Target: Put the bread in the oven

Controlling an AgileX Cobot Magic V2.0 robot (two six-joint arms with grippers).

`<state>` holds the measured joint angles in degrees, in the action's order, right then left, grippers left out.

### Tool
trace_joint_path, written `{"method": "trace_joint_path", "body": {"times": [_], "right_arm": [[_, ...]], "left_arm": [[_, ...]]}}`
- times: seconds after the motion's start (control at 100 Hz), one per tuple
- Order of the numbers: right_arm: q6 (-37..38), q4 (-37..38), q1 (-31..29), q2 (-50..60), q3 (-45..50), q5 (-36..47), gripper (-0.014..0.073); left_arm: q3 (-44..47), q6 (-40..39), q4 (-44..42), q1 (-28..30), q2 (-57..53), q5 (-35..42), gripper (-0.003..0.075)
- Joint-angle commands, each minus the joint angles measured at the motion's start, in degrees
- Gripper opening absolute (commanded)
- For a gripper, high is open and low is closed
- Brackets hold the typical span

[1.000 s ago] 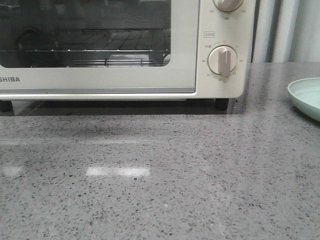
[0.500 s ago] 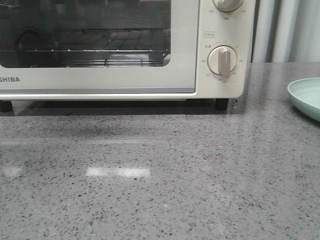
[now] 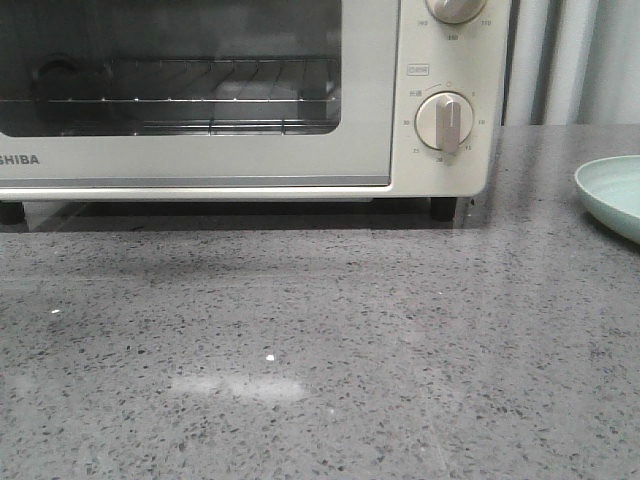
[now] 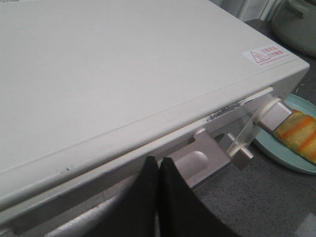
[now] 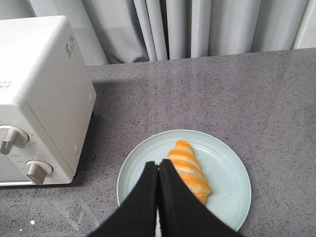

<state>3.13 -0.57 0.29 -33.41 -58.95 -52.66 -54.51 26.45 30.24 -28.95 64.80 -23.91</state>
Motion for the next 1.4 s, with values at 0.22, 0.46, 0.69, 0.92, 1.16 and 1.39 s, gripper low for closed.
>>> {"method": "trace_joint_path", "body": {"times": [0.22,0.46,0.69,0.92,1.16,1.39], "right_arm": [[-0.8,-0.1,-0.5,-0.7,-1.7,4.1,-0.0048],[-0.8,-0.1,-0.5,-0.7,-1.7,3.9,-0.0048],[-0.8,-0.5,-0.5,-0.7,-1.7,2.4,-0.0048],[-1.4,-1.6,-0.5,-0.9,-1.7,-0.1,-0.0048],[-1.9,3.9,-0.5,-9.7,-1.7,-3.3,-0.0048],[-1.8,5.0,-0.5,-21.2,-1.7,-1.0,-0.0043]], "left_arm": [[9.2,-0.7,2.2,-0.5,-9.5,-2.7,-0.0021],[11.9,-0.7,5.5,-0.5,-20.1,-7.9,-0.0021],[12.0,-0.7,13.4,-0.5,-30.1,-11.6,-0.0021],[11.2,0.9,13.7,-0.5,-37.1,-8.2,-0.0021],[9.3,8.2,13.7,-0.5,-40.1,0.3,-0.0021],[9.3,10.1,13.7,-0.5,-40.1,1.4,-0.0021]]}}
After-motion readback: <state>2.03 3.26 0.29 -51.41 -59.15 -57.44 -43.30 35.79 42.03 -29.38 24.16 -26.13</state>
